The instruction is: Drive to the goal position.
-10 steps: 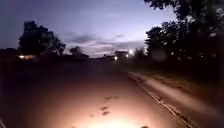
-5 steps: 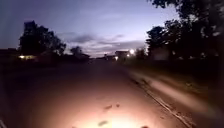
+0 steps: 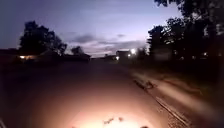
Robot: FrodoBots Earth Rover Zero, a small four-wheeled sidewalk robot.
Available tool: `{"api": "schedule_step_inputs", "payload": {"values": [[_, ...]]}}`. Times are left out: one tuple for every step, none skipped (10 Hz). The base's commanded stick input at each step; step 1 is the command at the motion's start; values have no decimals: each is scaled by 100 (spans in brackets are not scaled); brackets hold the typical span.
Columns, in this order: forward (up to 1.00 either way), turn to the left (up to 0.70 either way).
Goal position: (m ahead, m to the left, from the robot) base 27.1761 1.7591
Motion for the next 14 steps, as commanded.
{"api": "schedule_step_inputs", "payload": {"values": [[70,0],[70,0],[70,0],[70,0],[70,0],[70,0],[70,0],[70,0],[70,0],[70,0],[70,0],[70,0],[70,0],[70,0]]}}
